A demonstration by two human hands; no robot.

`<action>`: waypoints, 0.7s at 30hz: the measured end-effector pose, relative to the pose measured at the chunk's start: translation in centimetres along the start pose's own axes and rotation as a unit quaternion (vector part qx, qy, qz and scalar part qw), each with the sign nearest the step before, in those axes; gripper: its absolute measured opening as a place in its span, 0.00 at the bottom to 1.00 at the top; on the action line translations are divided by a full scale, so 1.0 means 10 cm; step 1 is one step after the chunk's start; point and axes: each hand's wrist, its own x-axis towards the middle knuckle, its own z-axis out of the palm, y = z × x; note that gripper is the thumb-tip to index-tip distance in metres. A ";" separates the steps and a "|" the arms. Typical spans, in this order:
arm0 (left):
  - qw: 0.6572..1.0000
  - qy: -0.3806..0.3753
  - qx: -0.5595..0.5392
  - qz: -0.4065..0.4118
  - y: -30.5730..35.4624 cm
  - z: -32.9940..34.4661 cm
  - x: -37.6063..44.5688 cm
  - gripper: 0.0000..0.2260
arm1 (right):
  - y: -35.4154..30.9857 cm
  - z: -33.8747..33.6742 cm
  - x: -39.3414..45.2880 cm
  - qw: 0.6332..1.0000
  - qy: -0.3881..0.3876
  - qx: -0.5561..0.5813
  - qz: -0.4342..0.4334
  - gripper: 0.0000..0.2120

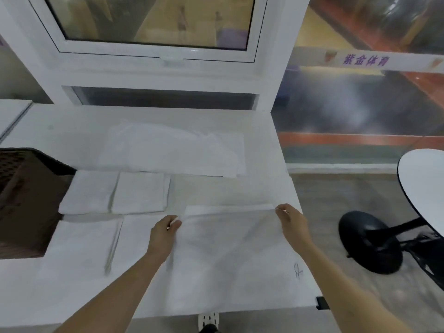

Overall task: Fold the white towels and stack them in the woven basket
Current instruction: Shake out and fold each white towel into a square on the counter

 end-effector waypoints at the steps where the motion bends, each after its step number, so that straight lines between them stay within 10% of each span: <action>1: 1.000 0.000 -0.007 -0.004 0.01 0.02 0.07 0.06 | -0.01 0.03 0.06 1.000 0.006 -0.009 -0.002 0.06; 21: 0.994 0.015 0.106 -0.033 -0.20 0.55 1.03 0.09 | 0.56 0.62 1.08 0.971 -0.083 -0.224 -0.012 0.11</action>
